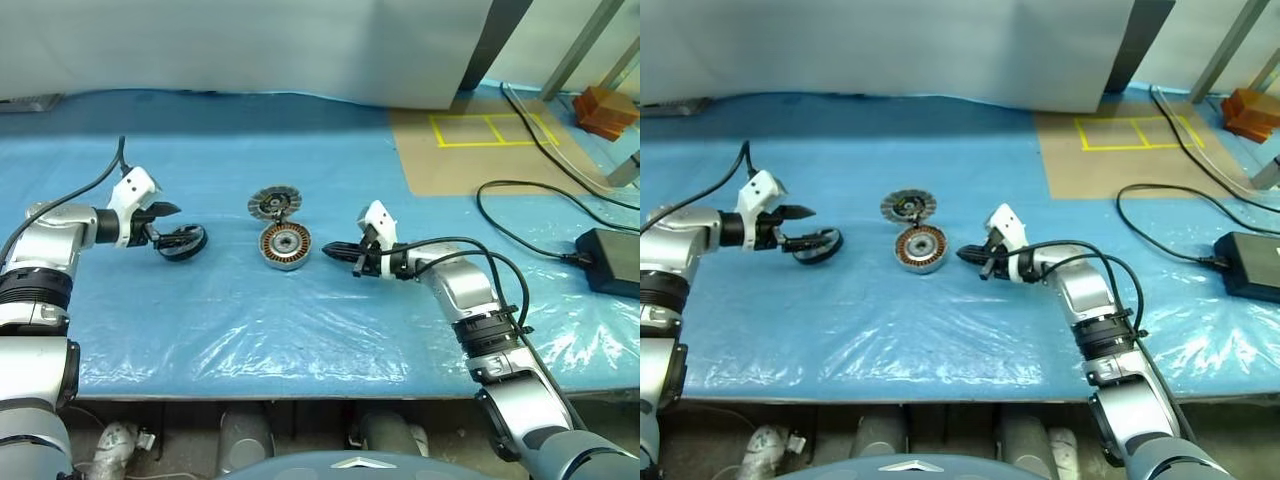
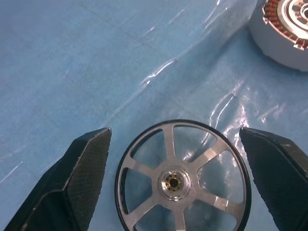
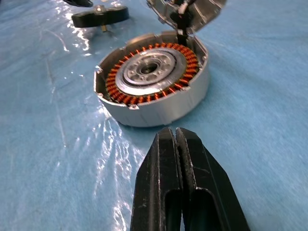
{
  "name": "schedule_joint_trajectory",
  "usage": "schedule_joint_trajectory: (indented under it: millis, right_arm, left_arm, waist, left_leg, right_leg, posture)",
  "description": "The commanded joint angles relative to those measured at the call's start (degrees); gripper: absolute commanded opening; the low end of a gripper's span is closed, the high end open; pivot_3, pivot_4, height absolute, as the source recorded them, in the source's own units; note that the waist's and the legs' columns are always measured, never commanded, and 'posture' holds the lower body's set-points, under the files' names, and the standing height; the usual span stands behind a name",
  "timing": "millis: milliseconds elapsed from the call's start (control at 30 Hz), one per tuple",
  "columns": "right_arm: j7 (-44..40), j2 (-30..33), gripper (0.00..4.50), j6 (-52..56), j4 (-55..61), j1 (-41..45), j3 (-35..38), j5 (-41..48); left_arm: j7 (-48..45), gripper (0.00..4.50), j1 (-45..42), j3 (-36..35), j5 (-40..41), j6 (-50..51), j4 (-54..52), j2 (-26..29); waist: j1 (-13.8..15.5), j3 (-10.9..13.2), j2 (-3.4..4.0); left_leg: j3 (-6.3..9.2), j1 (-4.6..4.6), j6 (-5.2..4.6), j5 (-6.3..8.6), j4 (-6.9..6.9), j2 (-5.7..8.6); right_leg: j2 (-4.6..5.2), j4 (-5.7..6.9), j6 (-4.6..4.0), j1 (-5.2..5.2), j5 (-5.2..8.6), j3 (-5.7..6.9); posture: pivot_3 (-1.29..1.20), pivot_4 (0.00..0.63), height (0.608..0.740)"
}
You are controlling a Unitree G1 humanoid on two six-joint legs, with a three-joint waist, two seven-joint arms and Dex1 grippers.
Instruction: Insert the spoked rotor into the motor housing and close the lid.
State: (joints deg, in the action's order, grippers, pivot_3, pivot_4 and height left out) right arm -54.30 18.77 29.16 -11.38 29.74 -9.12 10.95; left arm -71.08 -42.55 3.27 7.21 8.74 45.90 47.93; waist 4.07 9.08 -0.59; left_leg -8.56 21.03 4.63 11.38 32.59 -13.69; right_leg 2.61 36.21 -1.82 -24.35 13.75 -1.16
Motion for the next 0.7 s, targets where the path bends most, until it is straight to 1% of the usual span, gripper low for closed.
schedule_joint_trajectory:
  millis: [33, 167, 467, 667, 700]
  right_arm:
    - [1.64, 0.41, 0.05, -0.23, 1.95, -0.24, 1.43, 1.03]
    - [2.77, 0.52, 0.05, -1.03, 1.01, -0.17, 1.10, 0.69]
    - [3.32, 0.53, 0.05, -1.25, 0.04, 0.47, 0.39, 0.41]
    - [3.35, 0.51, 0.00, -1.55, -0.50, 0.46, -0.22, 0.02]
    - [3.40, 0.44, 0.00, -1.61, -0.62, 0.49, -0.31, -0.06]
  left_arm:
    - [-0.14, 4.50, -1.09, 0.36, -2.15, -1.68, 2.16, 0.35]
    - [-0.04, 4.50, -0.90, 0.30, -2.91, -1.88, 2.87, -0.17]
    - [-0.69, 4.50, 2.39, 0.38, -3.19, -2.24, -0.84, -1.51]
    - [-1.15, 3.20, 4.45, -0.28, -2.88, -2.59, -2.95, -1.35]
    - [-0.63, 3.14, 4.76, -0.20, -3.24, -2.89, -2.91, -1.39]
  waist:
    - [0.03, 0.00, 0.00]
    - [0.20, 0.00, 0.00]
    - [0.34, 0.00, 0.00]
    - [0.35, 0.00, 0.03]
    - [0.35, 0.00, 0.03]
  left_leg:
    - [0.00, 0.01, 0.00, 0.00, 0.00, 0.00]
    - [0.03, 0.02, 0.00, 0.00, 0.05, 0.00]
    - [0.04, 0.02, 0.00, 0.00, 0.06, 0.00]
    - [0.04, -0.05, 0.00, 0.00, 0.06, 0.03]
    - [0.04, -0.08, 0.00, 0.00, 0.06, 0.04]
  right_leg:
    - [0.00, 0.00, 0.00, 0.00, 0.00, 0.00]
    - [0.02, 0.02, 0.01, 0.02, -0.01, 0.03]
    - [0.03, 0.03, 0.01, 0.03, -0.01, 0.04]
    - [0.06, 0.05, 0.00, 0.08, 0.00, 0.04]
    - [0.08, 0.06, 0.00, 0.11, 0.00, 0.05]
  posture:
    - [0.00, 0.150, 0.740]
    - [0.00, 0.150, 0.740]
    - [0.00, 0.150, 0.740]
    - [0.00, 0.150, 0.740]
    - [0.00, 0.150, 0.740]
